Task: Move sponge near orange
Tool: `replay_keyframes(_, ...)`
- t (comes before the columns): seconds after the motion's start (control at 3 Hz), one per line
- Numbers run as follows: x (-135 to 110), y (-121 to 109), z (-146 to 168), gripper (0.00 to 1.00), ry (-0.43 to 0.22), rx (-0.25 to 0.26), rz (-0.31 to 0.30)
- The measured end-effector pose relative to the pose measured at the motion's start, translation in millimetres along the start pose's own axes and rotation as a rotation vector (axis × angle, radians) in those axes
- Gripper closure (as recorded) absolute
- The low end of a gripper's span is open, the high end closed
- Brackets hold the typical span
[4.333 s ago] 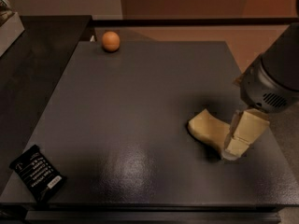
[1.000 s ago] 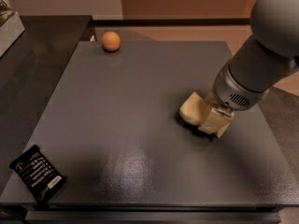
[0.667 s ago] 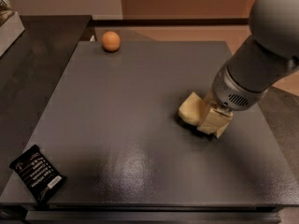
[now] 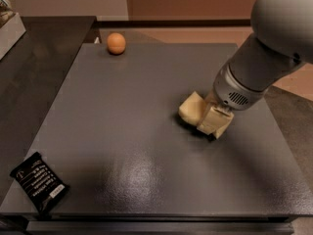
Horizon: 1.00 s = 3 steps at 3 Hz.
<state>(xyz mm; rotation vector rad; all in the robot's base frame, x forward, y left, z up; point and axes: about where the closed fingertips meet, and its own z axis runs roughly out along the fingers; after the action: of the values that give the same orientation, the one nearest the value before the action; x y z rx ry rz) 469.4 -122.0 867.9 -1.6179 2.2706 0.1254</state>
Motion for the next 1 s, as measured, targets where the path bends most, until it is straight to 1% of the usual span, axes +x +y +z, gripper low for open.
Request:
replay_keyframes(0.33, -23.1, -20.0, 11.5, 1.0, -0.039, -0.003, 0.013)
replay_keyframes(0.67, -49.1, -47.9, 23.0, 1.0, -0.066, 0.008, 0.031)
replay_keyframes(1.0, -80.9, -87.4, 39.8, 1.0, -0.079, 0.048, 0.055)
